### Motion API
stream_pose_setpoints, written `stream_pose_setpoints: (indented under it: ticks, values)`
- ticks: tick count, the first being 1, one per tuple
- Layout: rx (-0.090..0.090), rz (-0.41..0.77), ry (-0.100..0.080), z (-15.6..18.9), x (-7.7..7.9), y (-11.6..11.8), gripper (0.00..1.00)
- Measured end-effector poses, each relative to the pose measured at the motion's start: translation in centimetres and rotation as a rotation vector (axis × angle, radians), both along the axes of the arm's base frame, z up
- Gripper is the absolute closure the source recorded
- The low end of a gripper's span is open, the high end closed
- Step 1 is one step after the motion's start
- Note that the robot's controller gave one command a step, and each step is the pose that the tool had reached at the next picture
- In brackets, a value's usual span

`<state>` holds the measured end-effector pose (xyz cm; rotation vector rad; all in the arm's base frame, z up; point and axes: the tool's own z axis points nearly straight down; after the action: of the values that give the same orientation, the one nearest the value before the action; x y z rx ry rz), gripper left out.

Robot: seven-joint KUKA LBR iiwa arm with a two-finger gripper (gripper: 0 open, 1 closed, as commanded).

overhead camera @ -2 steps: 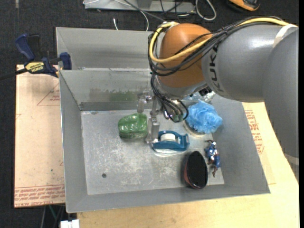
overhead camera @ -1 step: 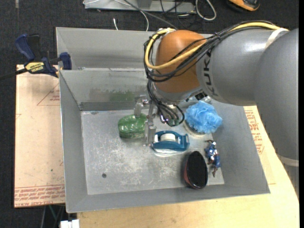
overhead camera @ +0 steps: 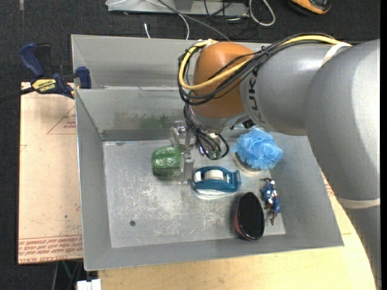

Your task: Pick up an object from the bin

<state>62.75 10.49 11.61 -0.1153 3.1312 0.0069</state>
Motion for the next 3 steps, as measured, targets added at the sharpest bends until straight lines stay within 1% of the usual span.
stream_pose_setpoints:
  ticks: [1, 2, 3]
  values:
    - [0.003, -0.001, -0.009, 0.0, -1.0, -0.7, 0.00]
    - [0.003, 0.163, -0.018, 5.1, -1.7, 1.6, 0.00]
    - [0.005, 0.154, -0.023, 2.5, -2.9, 0.4, 0.00]
